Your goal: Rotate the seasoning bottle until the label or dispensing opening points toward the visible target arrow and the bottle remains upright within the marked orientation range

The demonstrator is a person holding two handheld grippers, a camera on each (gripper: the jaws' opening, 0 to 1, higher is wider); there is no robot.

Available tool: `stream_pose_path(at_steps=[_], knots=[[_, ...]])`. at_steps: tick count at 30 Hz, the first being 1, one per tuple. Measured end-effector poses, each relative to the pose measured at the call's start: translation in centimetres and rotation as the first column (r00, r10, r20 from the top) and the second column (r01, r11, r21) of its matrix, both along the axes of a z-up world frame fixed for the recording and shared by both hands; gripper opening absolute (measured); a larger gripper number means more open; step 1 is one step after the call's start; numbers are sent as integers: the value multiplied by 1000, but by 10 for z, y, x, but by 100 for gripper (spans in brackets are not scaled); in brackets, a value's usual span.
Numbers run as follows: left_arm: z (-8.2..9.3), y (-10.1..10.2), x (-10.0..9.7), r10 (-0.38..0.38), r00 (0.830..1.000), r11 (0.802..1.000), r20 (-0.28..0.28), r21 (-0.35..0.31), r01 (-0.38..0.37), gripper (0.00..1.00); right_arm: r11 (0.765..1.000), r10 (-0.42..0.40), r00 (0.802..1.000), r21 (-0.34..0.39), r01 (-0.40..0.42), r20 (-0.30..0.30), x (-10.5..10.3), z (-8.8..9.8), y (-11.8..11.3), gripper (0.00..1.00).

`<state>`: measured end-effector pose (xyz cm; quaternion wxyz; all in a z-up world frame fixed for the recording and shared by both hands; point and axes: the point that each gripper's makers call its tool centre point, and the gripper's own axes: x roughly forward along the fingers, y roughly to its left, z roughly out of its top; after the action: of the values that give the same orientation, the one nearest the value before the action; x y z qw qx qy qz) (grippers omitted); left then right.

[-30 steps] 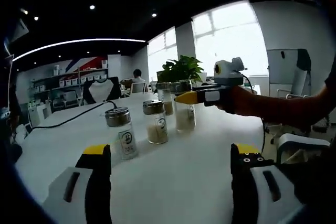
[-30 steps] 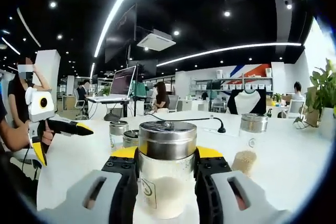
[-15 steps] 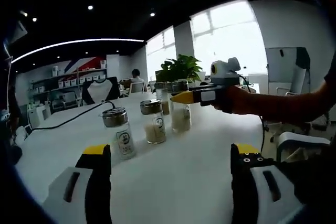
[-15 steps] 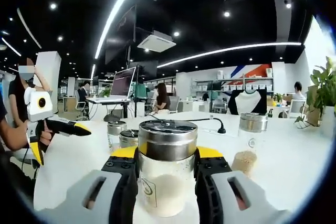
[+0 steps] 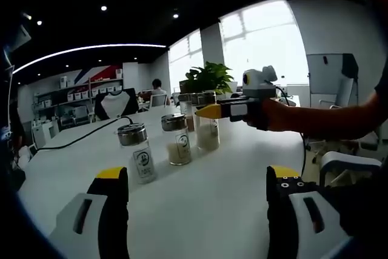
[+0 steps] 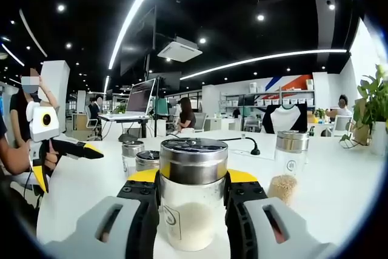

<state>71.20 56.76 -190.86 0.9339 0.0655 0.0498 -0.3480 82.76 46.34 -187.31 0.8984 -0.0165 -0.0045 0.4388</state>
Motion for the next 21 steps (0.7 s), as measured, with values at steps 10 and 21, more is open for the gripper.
stream_pose_path(at_steps=[10, 21], knots=[[0, 2, 1, 3, 1000, 1000, 1, 2, -3, 100, 1000, 5, 1000, 15, -5, 8, 4, 0, -4, 39], [1, -1, 0, -2, 1000, 1000, 1, -9, 2, 100, 999, 39, 999, -9, -38, 34, 2, -1, -2, 40]])
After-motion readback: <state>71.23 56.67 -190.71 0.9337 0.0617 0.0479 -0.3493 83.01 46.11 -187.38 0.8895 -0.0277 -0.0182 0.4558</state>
